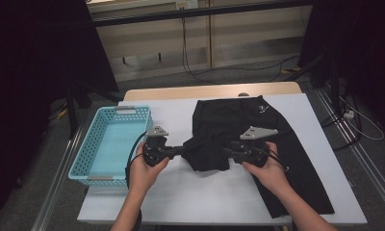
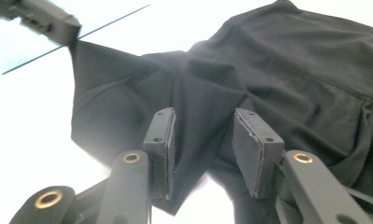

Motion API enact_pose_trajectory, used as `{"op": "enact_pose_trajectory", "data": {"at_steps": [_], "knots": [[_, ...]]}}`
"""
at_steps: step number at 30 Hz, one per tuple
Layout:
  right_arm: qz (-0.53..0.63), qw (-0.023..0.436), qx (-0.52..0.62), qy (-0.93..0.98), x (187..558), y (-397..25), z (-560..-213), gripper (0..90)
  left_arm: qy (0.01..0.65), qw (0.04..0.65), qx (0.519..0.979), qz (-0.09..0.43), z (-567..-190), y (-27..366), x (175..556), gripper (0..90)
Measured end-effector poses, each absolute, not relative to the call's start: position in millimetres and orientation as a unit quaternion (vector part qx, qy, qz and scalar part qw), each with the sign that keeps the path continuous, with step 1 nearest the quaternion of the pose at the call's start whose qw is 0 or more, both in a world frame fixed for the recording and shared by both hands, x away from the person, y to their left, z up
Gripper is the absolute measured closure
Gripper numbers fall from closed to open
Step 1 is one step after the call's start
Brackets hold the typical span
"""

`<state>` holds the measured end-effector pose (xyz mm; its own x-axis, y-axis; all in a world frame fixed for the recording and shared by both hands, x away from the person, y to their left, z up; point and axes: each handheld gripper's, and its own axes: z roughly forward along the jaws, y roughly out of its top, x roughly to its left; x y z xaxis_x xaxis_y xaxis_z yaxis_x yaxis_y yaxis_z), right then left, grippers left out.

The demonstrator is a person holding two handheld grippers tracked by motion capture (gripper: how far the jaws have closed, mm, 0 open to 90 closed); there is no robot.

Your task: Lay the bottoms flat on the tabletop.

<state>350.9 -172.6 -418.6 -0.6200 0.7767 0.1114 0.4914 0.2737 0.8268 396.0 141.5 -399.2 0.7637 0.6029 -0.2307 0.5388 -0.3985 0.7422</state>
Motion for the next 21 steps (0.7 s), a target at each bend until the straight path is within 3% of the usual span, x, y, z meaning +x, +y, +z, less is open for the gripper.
{"op": "enact_pose_trajectory", "data": {"at_steps": [6,11,13,16,21], "knots": [[0.422,0.139,0.357,0.822,342,-156,-431,69.5,0.345,0.435,0.83,0.041,-397,143,397,90.0],[0.378,0.14,0.331,0.853,345,-135,-449,62.0,0.351,0.435,0.828,0.042,-397,148,398,90.0],[0.355,0.156,0.328,0.862,350,-133,-456,69.2,0.355,0.432,0.828,0.041,-398,150,398,90.0],[0.365,0.132,0.334,0.859,353,-141,-455,89.0,0.357,0.431,0.828,0.038,-398,151,398,90.0],[0.397,0.118,0.359,0.836,351,-161,-442,90.0,0.355,0.434,0.828,0.034,-398,152,398,90.0]]}}
